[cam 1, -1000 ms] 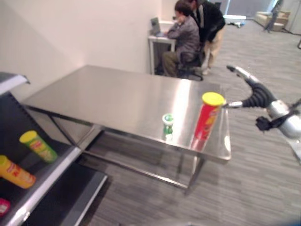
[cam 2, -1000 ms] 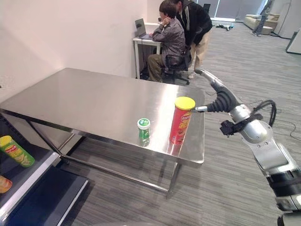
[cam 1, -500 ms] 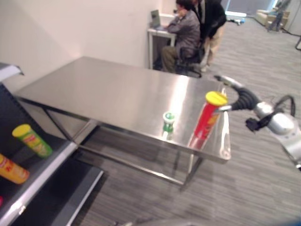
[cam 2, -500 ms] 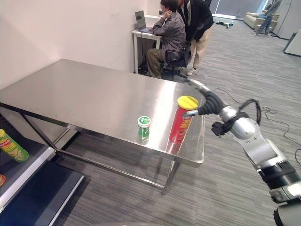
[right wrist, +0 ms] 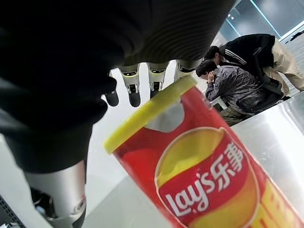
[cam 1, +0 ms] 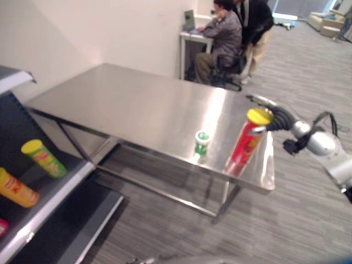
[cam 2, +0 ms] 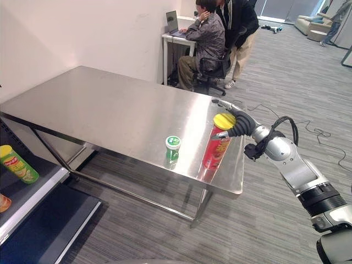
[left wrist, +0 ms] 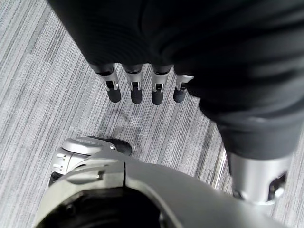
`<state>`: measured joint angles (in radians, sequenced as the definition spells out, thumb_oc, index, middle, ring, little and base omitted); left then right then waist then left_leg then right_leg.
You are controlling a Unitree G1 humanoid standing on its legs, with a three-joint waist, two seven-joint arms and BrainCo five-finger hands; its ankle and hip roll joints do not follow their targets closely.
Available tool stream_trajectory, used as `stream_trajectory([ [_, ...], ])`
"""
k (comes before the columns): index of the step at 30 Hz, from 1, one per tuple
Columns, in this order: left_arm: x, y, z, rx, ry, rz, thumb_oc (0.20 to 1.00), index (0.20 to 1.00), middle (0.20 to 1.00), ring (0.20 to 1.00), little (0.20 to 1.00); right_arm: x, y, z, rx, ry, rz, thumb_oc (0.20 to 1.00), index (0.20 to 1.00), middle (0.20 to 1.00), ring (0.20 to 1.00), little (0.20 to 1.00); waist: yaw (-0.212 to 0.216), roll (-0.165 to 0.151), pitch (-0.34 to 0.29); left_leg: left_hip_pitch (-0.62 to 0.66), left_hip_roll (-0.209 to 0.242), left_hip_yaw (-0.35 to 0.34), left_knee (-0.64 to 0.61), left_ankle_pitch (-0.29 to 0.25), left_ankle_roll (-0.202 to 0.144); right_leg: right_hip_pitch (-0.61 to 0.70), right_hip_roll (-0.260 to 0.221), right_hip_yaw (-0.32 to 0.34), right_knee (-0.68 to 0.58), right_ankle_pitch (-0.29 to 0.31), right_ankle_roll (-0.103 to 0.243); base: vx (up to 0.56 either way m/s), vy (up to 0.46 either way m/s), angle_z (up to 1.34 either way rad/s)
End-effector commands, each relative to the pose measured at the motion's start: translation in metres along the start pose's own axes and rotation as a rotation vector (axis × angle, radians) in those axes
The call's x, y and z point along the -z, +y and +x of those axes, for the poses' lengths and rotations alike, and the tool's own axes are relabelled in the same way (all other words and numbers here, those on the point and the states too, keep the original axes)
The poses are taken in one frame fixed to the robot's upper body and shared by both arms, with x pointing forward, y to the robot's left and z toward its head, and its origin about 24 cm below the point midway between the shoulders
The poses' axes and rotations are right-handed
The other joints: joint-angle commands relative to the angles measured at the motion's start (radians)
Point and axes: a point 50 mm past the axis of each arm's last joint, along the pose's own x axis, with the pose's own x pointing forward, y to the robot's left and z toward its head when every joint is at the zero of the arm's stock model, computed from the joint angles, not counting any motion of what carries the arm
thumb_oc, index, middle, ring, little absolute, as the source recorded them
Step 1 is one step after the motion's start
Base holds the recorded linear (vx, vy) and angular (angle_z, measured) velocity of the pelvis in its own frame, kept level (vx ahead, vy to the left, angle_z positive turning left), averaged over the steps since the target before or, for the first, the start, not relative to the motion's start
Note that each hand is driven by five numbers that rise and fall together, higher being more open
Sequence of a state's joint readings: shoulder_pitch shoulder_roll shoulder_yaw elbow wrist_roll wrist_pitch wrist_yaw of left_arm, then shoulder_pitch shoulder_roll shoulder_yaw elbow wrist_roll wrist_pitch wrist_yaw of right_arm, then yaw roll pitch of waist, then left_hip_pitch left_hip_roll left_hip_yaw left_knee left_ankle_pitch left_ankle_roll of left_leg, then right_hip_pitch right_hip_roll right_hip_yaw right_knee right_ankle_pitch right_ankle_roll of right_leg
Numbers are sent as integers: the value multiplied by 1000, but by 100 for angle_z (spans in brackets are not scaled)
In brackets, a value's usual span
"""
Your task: Put the goods on the table back onto the shelves and tidy them up.
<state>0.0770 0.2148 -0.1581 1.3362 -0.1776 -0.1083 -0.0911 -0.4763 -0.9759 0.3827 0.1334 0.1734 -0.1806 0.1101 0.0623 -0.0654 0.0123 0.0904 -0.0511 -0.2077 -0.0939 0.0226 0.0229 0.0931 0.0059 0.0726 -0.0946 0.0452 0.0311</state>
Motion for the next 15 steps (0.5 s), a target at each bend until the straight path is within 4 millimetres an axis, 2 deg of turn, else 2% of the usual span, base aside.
stream_trajectory([
  [1,-4,-16,3,41,5,4,1000,1000,1000,1000,1000,-22,-26,11,151,-107,-24,1000,1000,1000,1000,1000,40,-7,-39,-26,17,-16,7,-28,-12,33,-29,33,8,-61,41,0,0,0],
  [7,-4,-14,2,34,0,-5,1000,1000,1000,1000,1000,-23,-35,6,185,-108,-27,1000,1000,1000,1000,1000,39,-10,-39,-24,20,-23,7,-31,-13,34,-29,30,9,-64,40,0,0,0],
  [15,-2,-15,2,55,-3,-39,1000,1000,1000,1000,1000,-12,-26,5,80,-42,-40,1000,1000,1000,1000,1000,33,-11,-33,-27,22,-25,7,-31,-16,31,-27,31,12,-67,40,0,0,0],
])
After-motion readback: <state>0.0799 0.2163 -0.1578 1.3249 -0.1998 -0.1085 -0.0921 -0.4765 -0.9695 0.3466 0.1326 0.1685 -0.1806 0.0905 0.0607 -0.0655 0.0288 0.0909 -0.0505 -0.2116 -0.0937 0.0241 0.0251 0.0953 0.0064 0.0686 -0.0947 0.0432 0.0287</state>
